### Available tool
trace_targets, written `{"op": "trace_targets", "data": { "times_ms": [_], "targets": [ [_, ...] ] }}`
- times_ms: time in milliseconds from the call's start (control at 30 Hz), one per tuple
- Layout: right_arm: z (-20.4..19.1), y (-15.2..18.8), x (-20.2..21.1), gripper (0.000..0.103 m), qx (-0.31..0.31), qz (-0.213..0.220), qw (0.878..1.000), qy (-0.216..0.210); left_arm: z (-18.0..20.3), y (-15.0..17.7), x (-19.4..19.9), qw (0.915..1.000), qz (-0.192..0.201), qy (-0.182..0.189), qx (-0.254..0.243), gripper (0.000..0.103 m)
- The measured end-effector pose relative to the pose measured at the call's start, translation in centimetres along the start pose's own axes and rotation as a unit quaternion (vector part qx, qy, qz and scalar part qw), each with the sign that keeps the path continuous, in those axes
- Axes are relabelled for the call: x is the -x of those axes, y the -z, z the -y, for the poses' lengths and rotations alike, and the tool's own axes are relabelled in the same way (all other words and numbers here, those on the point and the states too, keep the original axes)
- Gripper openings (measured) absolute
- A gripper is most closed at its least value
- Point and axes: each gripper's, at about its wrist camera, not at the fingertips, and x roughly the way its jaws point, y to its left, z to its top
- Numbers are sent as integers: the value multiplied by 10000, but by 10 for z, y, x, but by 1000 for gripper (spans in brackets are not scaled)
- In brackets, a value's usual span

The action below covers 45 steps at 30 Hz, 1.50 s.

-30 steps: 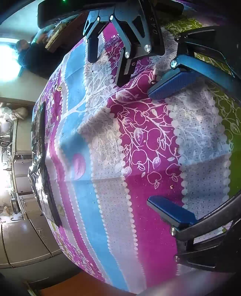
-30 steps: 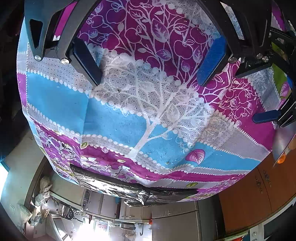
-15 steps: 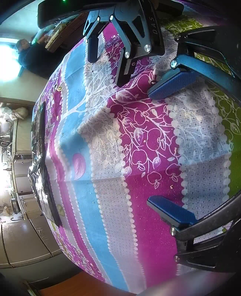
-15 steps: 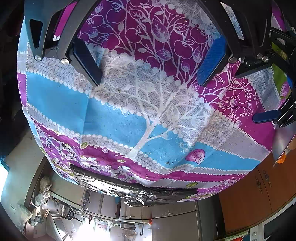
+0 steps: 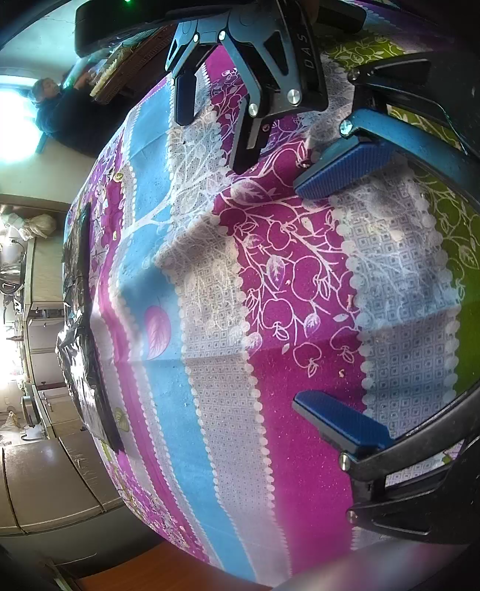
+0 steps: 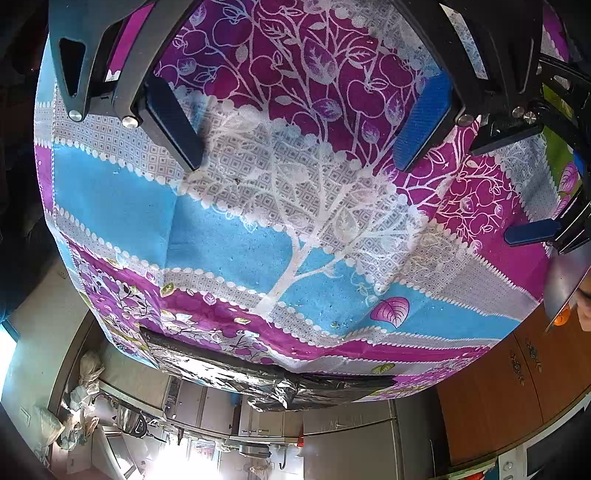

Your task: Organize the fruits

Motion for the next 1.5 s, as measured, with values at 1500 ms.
{"op": "trace_targets", "data": {
  "times_ms": [1500],
  "targets": [
    [0, -2, -1, 103, 48, 4, 10000, -47, 0, 0, 1, 10000, 8, -2, 0, 103]
  ]
}}
